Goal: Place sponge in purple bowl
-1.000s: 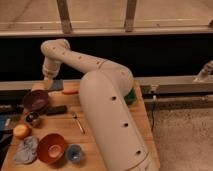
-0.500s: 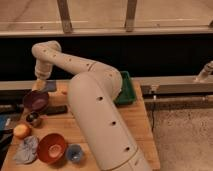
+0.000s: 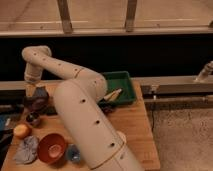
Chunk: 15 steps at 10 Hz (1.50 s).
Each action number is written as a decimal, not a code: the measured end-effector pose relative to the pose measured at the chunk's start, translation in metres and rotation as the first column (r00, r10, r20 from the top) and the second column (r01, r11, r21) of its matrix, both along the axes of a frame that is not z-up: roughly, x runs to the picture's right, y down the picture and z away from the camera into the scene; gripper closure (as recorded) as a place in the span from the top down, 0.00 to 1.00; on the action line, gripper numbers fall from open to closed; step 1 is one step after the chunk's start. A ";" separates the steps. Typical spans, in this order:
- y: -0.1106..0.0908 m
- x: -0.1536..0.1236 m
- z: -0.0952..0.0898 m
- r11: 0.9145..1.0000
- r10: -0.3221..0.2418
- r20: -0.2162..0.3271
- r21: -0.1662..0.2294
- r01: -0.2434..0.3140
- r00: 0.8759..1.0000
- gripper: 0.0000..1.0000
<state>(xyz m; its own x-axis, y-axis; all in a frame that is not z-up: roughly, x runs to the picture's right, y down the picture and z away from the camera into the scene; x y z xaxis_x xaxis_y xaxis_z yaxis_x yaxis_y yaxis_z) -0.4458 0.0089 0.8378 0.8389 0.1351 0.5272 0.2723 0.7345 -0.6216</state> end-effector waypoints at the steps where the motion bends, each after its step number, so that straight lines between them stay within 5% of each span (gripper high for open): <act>1: 0.002 -0.002 0.000 1.000 -0.011 0.004 -0.005 0.011 1.000 0.62; 8: 0.006 0.003 -0.004 0.999 -0.037 0.011 -0.012 0.037 0.999 0.62; 13: -0.037 0.035 -0.033 0.991 0.027 -0.041 0.132 -0.022 0.999 0.62; 15: -0.039 0.036 -0.039 0.989 0.030 -0.039 0.146 -0.024 0.999 0.62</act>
